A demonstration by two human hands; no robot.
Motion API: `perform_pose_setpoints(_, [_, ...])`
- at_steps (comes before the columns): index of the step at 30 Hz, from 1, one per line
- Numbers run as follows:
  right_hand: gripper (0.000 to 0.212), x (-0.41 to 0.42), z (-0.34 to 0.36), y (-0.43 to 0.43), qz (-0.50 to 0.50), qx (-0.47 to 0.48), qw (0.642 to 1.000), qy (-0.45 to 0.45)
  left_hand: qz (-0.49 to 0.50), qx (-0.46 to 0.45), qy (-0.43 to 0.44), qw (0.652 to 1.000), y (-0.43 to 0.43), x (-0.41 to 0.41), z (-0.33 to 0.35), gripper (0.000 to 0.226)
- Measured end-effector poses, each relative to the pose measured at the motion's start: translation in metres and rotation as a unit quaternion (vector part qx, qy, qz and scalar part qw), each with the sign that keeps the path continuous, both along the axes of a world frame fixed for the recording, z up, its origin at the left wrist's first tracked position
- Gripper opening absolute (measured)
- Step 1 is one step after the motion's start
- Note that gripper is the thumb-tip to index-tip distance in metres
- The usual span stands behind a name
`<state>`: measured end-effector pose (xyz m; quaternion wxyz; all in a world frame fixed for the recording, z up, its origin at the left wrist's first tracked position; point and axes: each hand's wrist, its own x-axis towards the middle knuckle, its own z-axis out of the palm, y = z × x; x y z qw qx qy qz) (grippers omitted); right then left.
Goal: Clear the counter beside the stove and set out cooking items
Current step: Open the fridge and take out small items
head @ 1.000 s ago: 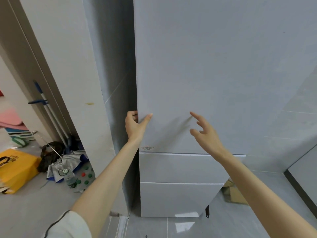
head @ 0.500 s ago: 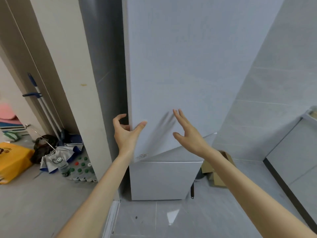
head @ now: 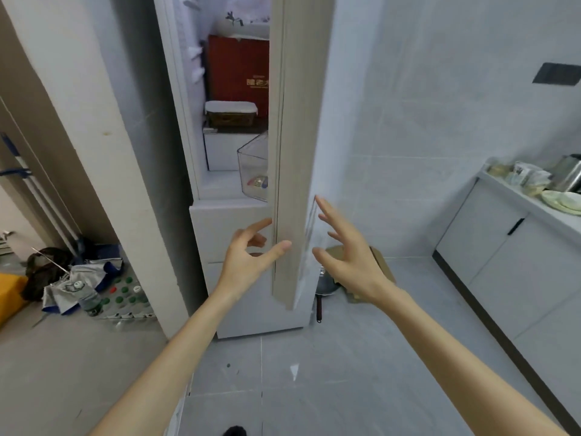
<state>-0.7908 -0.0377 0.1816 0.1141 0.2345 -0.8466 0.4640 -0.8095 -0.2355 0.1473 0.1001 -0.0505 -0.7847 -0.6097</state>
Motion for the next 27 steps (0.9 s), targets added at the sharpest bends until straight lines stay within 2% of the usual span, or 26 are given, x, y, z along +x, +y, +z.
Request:
perform_pose_setpoints(3, [0.074, 0.020, -0.004, 0.024, -0.080, -0.038, 0.996, 0.026, -0.084, -0.023, -0.006, 0.996, 0.031, 0.011, 0.002, 0.032])
perform_pose_setpoints(8, [0.065, 0.039, -0.003, 0.067, -0.209, -0.074, 0.974, 0.051, -0.176, -0.091, 0.013, 0.980, 0.073, 0.023, 0.003, 0.045])
perform_pose_setpoints(14, [0.089, 0.048, 0.010, 0.107, -0.318, -0.071, 0.945, 0.041, -0.192, -0.116, 0.032, 0.974, 0.092, 0.021, 0.011, 0.046])
perform_pose_setpoints(19, [0.097, 0.043, 0.023, 0.137, -0.372, -0.058, 0.925, 0.057, -0.196, -0.121, 0.067, 0.971, 0.106, 0.005, 0.035, 0.045])
perform_pose_setpoints(27, [0.102, 0.032, 0.039, 0.179, -0.403, -0.051, 0.914, 0.000, -0.235, -0.136, 0.122, 0.955, 0.149, -0.029, 0.073, 0.046])
